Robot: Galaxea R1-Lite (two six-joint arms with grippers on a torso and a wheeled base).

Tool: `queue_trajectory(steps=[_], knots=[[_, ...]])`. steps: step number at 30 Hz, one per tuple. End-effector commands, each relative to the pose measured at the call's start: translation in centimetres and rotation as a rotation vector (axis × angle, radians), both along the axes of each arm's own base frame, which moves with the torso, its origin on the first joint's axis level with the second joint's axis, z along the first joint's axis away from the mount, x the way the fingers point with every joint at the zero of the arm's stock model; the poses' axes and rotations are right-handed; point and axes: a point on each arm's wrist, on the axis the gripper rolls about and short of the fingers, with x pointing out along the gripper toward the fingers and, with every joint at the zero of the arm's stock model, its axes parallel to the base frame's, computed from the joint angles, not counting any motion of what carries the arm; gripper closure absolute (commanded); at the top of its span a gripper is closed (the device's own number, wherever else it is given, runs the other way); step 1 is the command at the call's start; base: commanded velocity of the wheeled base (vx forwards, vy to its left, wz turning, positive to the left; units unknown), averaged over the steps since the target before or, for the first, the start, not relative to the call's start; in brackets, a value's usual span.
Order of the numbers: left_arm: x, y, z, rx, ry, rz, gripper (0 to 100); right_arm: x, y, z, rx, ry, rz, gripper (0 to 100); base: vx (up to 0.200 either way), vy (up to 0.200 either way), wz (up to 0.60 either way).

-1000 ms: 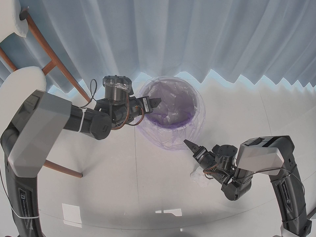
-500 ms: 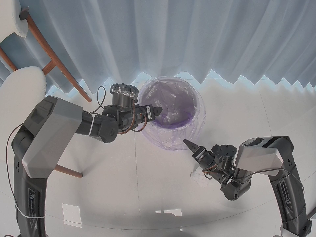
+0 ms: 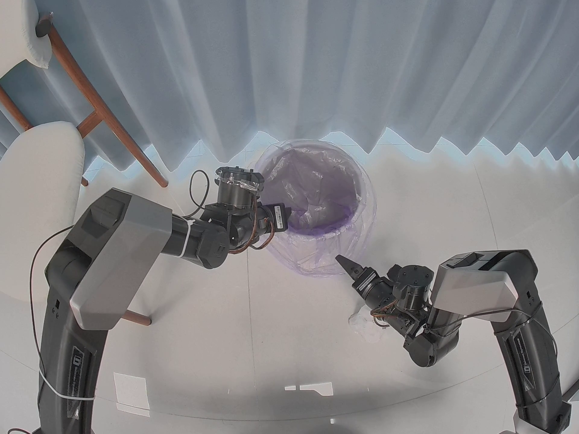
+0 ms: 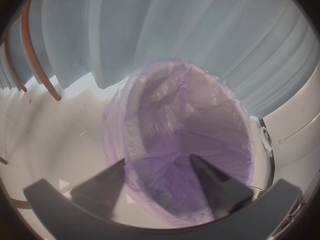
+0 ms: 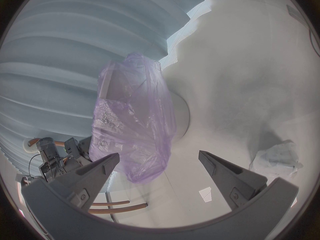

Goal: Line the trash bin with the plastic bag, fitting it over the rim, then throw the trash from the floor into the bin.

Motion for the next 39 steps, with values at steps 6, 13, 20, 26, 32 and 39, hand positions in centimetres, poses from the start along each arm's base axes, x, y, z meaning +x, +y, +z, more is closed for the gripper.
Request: queue_trajectory(steps=[6,13,20,26,32,39], knots=[[0.1,0.9,1.0,0.002,-0.022,0.026,100,0.1,0.0,0.2,0.007,-0.018,0.0,0,0.0,0.0,0.0],[-0.8,3.1,3.8,0.03,-0.056,0.066,100,0.0,0.0,0.2,0.008,-0.014,-0.001,0,0.0,0.0,0.0],[-2.4,7.6,6.8,0.15,-0.107,0.081,100,-0.2,0.0,0.2,0.006,-0.009,-0.001,0,0.0,0.0,0.0],[-2.9,10.7,7.7,0.14,-0.117,0.005,100,-0.2,0.0,0.2,0.006,-0.01,-0.001,0,0.0,0.0,0.0],[-4.3,13.2,6.4,0.174,-0.105,-0.12,100,-0.2,0.0,0.1,0.004,-0.009,0.0,0,0.167,0.0,0.0],[-5.8,14.0,4.4,0.247,-0.133,-0.238,100,-0.1,0.0,0.2,0.005,-0.012,0.0,0,0.2,0.0,0.0]])
